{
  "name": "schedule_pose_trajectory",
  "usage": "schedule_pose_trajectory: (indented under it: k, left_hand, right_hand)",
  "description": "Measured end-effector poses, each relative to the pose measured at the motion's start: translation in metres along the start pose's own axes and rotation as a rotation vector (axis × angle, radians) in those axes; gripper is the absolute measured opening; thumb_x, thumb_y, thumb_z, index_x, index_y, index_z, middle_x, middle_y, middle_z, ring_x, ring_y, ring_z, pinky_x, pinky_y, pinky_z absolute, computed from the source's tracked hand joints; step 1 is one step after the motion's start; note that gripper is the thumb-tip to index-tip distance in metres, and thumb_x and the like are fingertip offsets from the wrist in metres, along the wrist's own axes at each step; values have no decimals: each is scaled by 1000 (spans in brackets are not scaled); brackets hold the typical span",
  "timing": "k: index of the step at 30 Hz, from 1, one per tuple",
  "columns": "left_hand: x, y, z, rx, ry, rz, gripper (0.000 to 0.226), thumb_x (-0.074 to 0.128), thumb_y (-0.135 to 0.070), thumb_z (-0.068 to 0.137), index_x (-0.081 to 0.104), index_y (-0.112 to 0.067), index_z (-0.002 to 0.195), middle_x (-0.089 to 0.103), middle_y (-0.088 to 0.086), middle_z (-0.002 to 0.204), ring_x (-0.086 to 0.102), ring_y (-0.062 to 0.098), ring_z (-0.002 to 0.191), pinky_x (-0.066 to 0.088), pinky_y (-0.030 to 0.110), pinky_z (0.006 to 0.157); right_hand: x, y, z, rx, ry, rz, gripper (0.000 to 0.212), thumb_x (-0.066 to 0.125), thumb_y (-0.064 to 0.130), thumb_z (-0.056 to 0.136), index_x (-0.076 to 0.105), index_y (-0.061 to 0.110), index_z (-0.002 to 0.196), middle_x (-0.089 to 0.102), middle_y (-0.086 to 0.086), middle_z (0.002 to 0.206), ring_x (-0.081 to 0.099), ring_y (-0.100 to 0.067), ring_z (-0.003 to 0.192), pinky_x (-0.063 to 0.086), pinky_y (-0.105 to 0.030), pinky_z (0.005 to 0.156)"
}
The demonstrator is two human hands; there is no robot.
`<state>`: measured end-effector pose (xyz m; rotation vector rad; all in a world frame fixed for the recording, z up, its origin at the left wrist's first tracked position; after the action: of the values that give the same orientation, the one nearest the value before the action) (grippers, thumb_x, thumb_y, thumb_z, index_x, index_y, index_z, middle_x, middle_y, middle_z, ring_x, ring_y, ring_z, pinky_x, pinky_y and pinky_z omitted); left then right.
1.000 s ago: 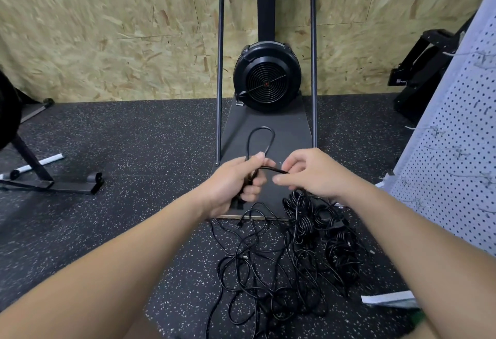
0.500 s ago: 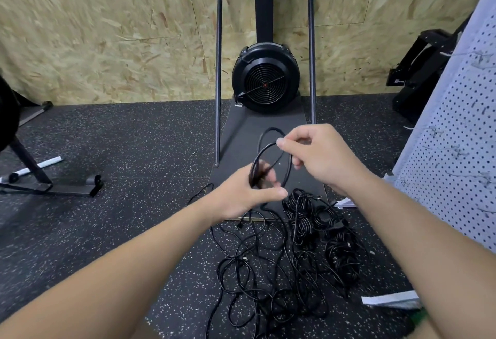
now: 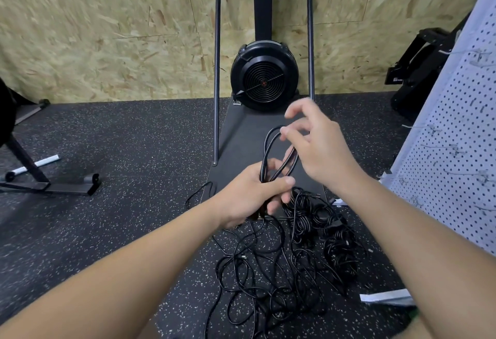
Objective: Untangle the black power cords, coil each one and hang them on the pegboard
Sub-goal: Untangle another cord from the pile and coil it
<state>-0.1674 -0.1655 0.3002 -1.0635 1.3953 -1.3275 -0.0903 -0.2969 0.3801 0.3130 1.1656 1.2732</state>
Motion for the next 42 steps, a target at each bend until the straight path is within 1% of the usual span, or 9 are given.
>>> schedule_pose_trajectory:
  k: [9, 12, 15, 19, 22, 29, 35, 39, 42]
  left_hand:
    - [0, -3, -4, -82, 101, -20, 23, 44, -26, 120, 52, -9, 107, 49, 8, 75, 45, 21, 63, 47, 33, 64]
    - [-12, -6, -1, -66, -18, -134, 21, 44, -27, 120, 51, -11, 108, 37, 3, 68, 33, 17, 55, 39, 28, 55]
    - [-24, -11, 2, -37, -107, -194, 20, 44, -25, 120, 52, -11, 107, 33, 1, 67, 29, 14, 53, 36, 26, 53]
    - [-28, -10, 5, -21, -162, -285, 23, 42, -23, 120, 53, -11, 105, 30, -1, 66, 27, 11, 51, 34, 25, 51]
    - [-41, -10, 9, 15, -244, -365, 22, 44, -24, 119, 58, -11, 110, 28, -2, 66, 25, 11, 51, 30, 25, 52]
    - [-89, -9, 7, 54, -523, -456, 28, 46, -25, 119, 57, -18, 94, 31, -4, 67, 26, 11, 54, 30, 25, 53]
    - [-89, -6, 4, 38, -536, -473, 25, 46, -23, 118, 55, -17, 96, 33, -4, 68, 29, 11, 54, 32, 24, 53]
    - [-89, -7, 3, 25, -559, -516, 21, 47, -20, 117, 55, -17, 98, 39, -4, 69, 32, 10, 56, 34, 22, 52]
    - [-99, -9, 2, 39, -621, -571, 23, 50, -16, 116, 55, -20, 94, 39, -6, 69, 30, 8, 55, 32, 19, 50]
  right_hand:
    - [3, -14, 2, 85, 23, 87, 13, 64, 29, 110, 73, 21, 106, 74, -3, 85, 76, -18, 65, 52, -22, 63]
    - [12, -32, 3, 282, 13, 337, 24, 53, 29, 115, 71, 13, 117, 78, -15, 99, 80, -30, 77, 66, -38, 71]
    - [35, -58, -8, 429, 226, 223, 27, 44, 17, 116, 71, 11, 122, 81, -11, 108, 81, -23, 86, 68, -40, 81]
    - [75, -77, -37, 329, 671, -91, 31, 67, 6, 101, 74, 21, 127, 81, 9, 112, 78, -13, 106, 59, -40, 106]
    - [95, -77, -55, 321, 851, -174, 32, 80, 18, 93, 72, 24, 123, 81, 5, 109, 71, -8, 87, 57, -34, 92]
    - [92, -56, -47, 234, 675, -161, 21, 78, 32, 101, 62, 20, 105, 81, 2, 82, 52, 0, 47, 38, -16, 48]
    - [85, -47, -42, 91, 641, -275, 13, 74, 29, 104, 69, 28, 92, 77, 8, 81, 72, -10, 74, 52, -29, 65]
    - [83, -25, -50, 10, 754, -255, 18, 60, 25, 112, 76, 28, 103, 77, 15, 92, 70, 7, 83, 47, -13, 69]
    - [83, -8, -55, -34, 753, -148, 25, 51, 21, 114, 73, 26, 101, 78, 15, 99, 73, 0, 96, 54, -26, 90]
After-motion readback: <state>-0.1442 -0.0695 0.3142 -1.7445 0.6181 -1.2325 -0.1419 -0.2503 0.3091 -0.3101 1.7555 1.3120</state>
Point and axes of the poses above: each hand's wrist, its own z-axis towards the middle knuckle, its own x-axis out of the palm, y = z × x, the point moved 6 cm from there along z, towards the middle knuckle
